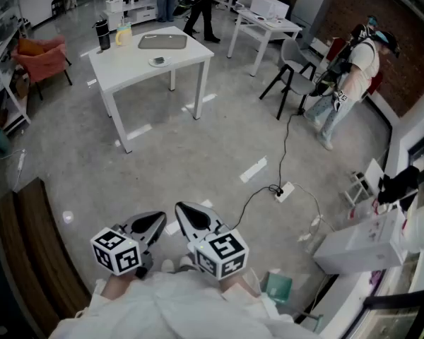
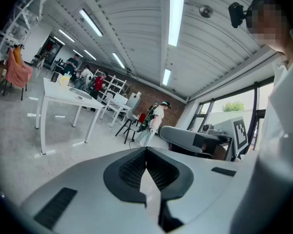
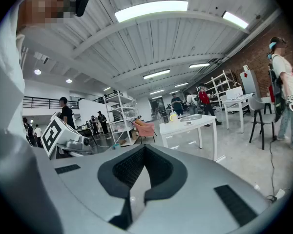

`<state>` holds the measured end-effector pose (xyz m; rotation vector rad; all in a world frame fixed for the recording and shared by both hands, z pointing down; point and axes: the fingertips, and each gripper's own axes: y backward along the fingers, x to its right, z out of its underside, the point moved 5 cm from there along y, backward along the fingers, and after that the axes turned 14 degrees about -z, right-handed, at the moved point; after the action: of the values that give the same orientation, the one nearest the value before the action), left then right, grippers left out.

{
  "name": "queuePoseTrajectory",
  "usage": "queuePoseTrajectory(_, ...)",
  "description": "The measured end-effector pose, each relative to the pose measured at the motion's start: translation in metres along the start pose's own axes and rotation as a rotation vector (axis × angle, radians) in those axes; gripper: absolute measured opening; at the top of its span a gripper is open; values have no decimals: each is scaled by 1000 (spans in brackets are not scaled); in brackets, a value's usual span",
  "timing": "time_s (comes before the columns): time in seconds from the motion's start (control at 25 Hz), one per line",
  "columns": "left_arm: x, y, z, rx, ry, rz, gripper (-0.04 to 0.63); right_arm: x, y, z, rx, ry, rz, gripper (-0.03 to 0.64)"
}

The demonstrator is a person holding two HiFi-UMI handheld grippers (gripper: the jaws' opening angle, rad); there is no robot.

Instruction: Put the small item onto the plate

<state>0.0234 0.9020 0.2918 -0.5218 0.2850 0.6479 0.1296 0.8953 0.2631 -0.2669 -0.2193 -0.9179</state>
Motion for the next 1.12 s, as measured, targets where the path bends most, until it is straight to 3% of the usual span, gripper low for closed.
queuePoseTrajectory(0.52,6,-7,2,-4,4,12,10,7,4,7,2,-27,3,14)
queuePoseTrajectory(0.72,12,-14,13,-29,19,18,11,15,8,10,56,-144,-25,14)
queuePoseTrajectory(1.12,22,-31,32,-51,56,-15,11,29,19,35,-4,-158,-36,15)
